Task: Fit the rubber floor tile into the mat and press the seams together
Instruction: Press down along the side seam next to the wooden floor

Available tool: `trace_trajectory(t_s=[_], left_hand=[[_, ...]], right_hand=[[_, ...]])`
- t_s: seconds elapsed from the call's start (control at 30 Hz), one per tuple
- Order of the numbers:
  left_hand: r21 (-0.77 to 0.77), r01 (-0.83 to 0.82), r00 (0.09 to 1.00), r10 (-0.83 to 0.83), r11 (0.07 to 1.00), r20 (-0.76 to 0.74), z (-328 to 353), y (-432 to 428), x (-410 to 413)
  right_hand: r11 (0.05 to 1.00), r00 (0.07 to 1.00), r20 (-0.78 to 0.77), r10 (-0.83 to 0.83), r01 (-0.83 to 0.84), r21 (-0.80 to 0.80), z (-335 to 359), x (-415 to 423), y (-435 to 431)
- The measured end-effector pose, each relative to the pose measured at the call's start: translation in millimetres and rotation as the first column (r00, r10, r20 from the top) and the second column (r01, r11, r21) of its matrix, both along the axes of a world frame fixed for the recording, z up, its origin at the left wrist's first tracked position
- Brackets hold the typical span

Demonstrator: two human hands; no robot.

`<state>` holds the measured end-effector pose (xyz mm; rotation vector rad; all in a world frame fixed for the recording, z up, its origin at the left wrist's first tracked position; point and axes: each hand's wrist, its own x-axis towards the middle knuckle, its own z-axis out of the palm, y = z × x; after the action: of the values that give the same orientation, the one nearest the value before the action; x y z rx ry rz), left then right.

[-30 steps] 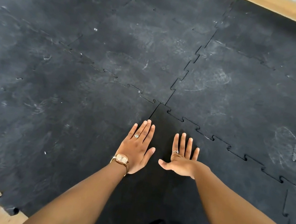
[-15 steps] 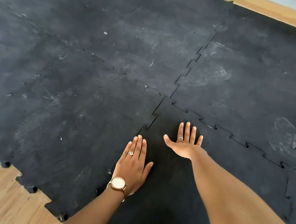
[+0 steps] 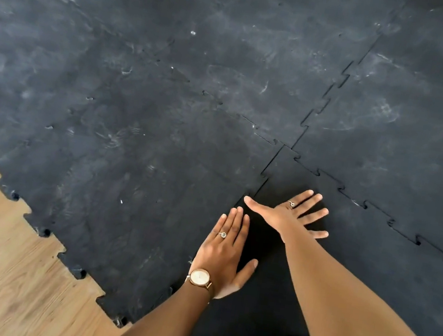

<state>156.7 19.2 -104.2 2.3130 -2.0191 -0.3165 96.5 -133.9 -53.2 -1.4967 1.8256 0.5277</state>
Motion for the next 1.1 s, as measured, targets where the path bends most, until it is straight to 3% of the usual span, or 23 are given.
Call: trace_trajectory(t_s=[0.33, 0.7, 0.83, 1.0, 1.1], left_hand=[[0.065, -0.006, 0.999, 0.008, 0.998, -0.031, -2.2, -2.8, -1.4], [0.039, -0.01, 1.0, 0.011, 0.999, -0.029, 2.2, -1.0, -1.7], [0.002, 0.042, 0.994, -0.042, 0.999, -0.097, 8.5, 7.5, 5.1], [0.032, -0.139, 0.99, 0.14, 0.99, -0.022, 3.7, 58.7, -3.4], [0.058, -0.154, 0.988, 0.155, 0.986, -0.009, 0.7, 80.4, -12.9]], right_hand=[[1.0, 0.999, 0.053, 0.003, -0.001, -0.025, -0.4, 2.0, 5.3], [0.999, 0.996, 0.083, 0.013, -0.009, -0.052, 6.3, 0.2, 11.9], [0.999, 0.997, 0.079, 0.017, -0.013, -0.044, 10.4, -1.1, 14.1], [0.998, 0.995, 0.09, 0.033, -0.029, -0.052, 11.2, -4.3, 17.5], [0.998, 0.994, 0.095, 0.048, -0.043, -0.055, 11.3, -6.0, 18.0]])
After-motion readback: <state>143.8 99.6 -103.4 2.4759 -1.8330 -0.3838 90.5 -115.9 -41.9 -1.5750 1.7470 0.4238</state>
